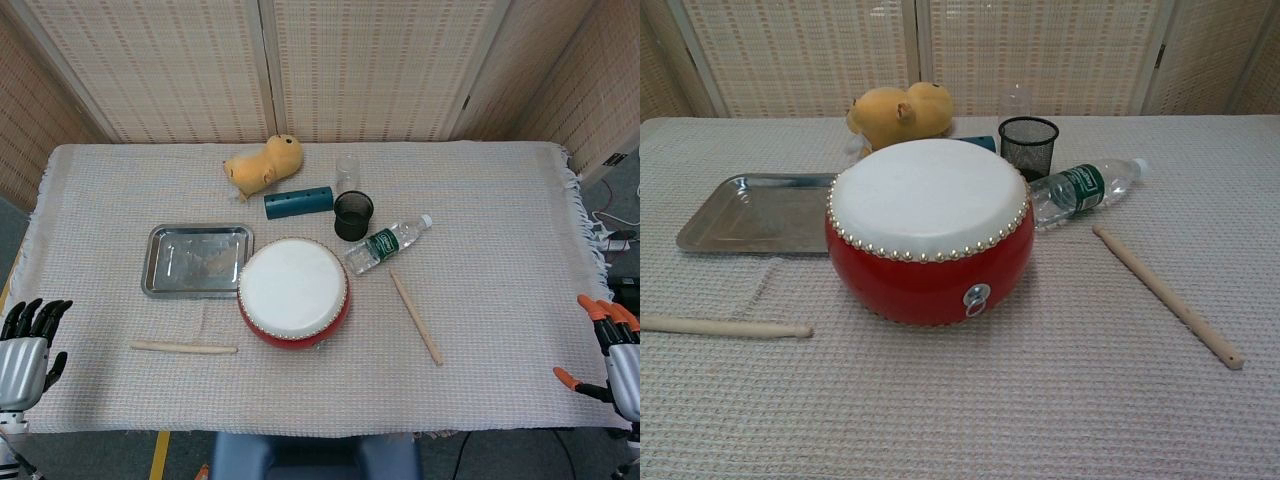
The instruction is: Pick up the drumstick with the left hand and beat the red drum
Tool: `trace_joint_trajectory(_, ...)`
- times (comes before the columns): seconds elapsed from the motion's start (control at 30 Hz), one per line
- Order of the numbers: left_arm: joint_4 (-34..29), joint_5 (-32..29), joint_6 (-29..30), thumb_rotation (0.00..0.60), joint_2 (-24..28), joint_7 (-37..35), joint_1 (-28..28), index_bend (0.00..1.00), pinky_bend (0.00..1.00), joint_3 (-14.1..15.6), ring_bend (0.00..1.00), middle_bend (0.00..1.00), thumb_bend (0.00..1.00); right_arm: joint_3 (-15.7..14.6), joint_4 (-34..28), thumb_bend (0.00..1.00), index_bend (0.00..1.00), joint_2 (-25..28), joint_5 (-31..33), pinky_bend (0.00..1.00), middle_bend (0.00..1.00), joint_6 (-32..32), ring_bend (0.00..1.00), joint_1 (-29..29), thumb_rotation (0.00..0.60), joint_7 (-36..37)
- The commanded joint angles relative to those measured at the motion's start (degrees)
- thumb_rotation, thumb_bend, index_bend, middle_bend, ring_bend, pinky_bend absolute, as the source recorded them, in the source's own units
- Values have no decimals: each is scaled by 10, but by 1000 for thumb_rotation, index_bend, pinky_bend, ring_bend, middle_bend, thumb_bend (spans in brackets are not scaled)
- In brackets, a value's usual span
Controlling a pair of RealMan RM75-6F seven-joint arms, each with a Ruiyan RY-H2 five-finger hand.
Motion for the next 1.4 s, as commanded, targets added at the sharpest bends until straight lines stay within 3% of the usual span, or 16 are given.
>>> trace_joint_trajectory(0.03,-2,-3,-4,600,2,4,1,161,62,0,73,148,320,0,-2,85,72,1,0,94,126,-1,0,0,600,-1)
trace_joint_trajectory(0.23,-2,-1,-6,600,3,-3,5,176,63,1,82,152,321,-2,-4,85,69,3,-7,94,126,9,0,-3,600,1)
trace_joint_trajectory(0.37,7,7,-9,600,-7,-23,-1,271,84,-8,176,220,321,1,-3,86,67,3,-11,94,126,23,0,-6,600,0)
trace_joint_trajectory(0.5,19,28,-28,600,-17,-30,-21,331,101,-11,187,252,375,3,-4,85,61,5,-18,94,126,31,0,-6,600,-1)
trace_joint_trajectory(0.77,15,44,-141,600,-51,-63,-84,397,117,1,188,278,419,3,-5,85,61,7,-21,94,126,31,0,-4,600,2)
trace_joint_trajectory(1.07,16,-10,-234,600,-116,-24,-130,319,116,-3,187,259,419,3,-6,86,61,8,-14,94,126,31,0,-7,600,3)
trace_joint_trajectory(1.4,31,-76,-258,600,-194,60,-154,396,95,-14,159,233,352,2,-4,85,49,7,-11,94,126,26,0,-7,600,6)
